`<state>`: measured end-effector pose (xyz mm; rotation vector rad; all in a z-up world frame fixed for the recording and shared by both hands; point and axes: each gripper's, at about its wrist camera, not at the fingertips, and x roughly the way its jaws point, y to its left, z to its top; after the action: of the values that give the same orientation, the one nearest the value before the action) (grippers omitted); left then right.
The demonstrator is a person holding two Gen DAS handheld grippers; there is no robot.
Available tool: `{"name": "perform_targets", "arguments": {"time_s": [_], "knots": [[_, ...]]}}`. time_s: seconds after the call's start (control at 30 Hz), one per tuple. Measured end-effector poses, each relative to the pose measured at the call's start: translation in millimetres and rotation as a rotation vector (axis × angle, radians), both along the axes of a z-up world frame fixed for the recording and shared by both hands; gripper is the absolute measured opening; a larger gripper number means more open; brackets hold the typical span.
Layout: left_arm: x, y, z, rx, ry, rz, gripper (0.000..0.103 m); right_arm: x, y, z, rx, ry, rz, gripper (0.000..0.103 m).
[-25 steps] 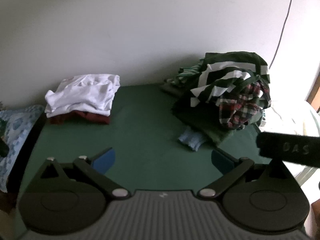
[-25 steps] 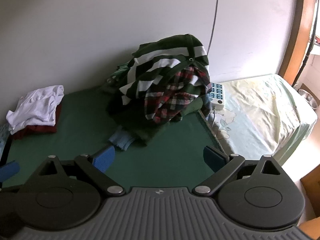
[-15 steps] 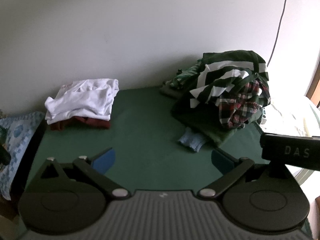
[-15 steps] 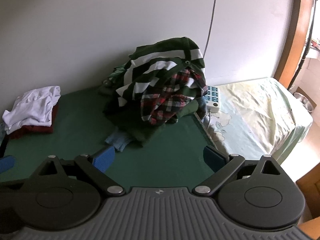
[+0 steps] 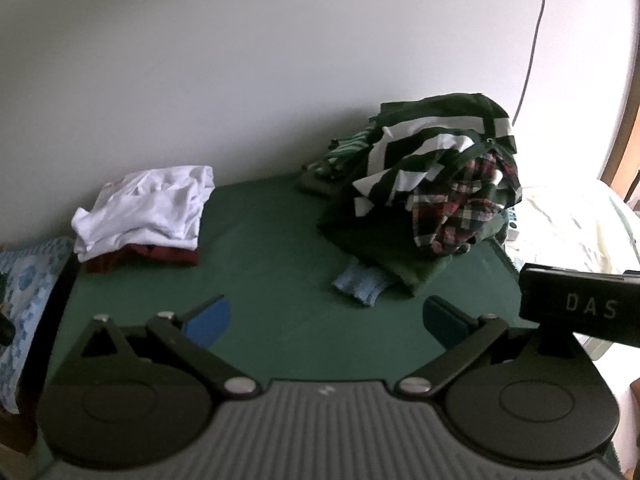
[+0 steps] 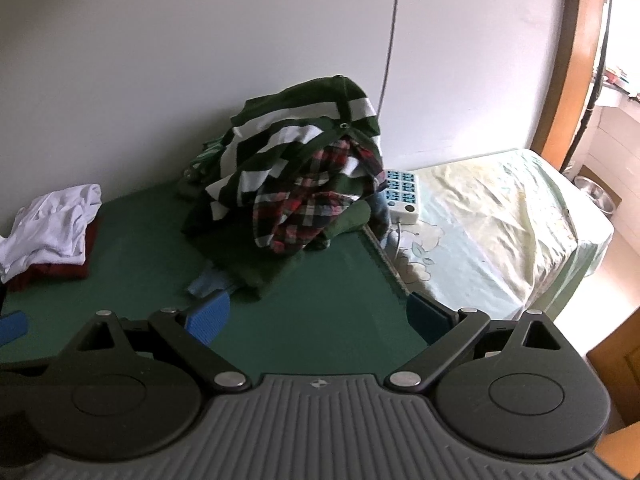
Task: Fold clothes
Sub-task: 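Move both grippers toward the clothes heap with the striped sweater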
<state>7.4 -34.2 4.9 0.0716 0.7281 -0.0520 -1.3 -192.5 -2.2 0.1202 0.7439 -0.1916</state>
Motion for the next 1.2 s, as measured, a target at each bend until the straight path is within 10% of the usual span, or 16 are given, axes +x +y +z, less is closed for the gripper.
{"name": "perform_targets", "arguments": {"time_s": [1.2], "knots": [[-0.2,-8.6,8.3,0.001,-0.012,0.002,0.103,-18.6,-26.4,1.2,0.011,-0.039,-0.002,0.078]]}}
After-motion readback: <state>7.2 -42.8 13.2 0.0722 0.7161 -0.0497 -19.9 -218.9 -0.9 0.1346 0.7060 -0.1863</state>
